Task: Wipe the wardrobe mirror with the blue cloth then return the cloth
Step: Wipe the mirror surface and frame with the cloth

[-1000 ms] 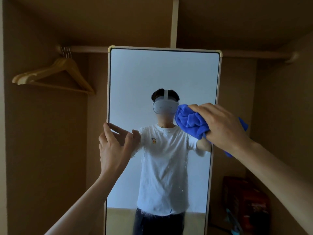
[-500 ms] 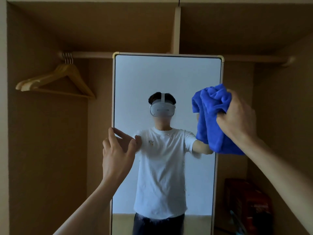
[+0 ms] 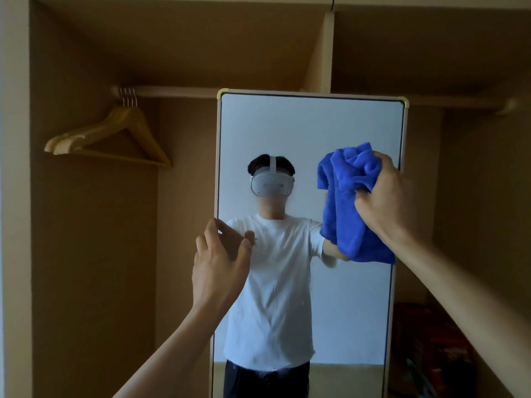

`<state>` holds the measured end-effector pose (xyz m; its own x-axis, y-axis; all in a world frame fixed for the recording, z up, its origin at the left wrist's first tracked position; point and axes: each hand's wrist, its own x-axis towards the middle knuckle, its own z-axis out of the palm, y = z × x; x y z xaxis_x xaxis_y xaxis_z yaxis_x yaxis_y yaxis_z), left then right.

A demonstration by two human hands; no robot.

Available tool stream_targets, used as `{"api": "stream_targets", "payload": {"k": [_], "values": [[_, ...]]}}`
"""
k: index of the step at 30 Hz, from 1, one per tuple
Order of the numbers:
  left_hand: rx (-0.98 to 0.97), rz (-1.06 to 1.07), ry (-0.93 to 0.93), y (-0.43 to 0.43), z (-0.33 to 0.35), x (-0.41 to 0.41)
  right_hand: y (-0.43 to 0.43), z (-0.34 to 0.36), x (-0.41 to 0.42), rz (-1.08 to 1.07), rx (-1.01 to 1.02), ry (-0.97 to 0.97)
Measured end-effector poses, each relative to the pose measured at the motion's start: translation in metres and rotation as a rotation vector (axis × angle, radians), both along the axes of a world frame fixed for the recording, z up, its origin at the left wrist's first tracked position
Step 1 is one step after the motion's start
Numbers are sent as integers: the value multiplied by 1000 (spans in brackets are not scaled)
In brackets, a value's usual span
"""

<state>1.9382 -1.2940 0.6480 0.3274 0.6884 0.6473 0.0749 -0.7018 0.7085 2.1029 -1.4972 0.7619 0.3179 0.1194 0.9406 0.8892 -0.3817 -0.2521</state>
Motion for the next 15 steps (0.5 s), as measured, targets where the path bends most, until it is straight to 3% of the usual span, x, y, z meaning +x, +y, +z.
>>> {"api": "stream_targets", "payload": {"k": [15], "values": [[-15, -151, 35, 14, -2, -16, 95, 1, -67, 10, -144, -41]]}}
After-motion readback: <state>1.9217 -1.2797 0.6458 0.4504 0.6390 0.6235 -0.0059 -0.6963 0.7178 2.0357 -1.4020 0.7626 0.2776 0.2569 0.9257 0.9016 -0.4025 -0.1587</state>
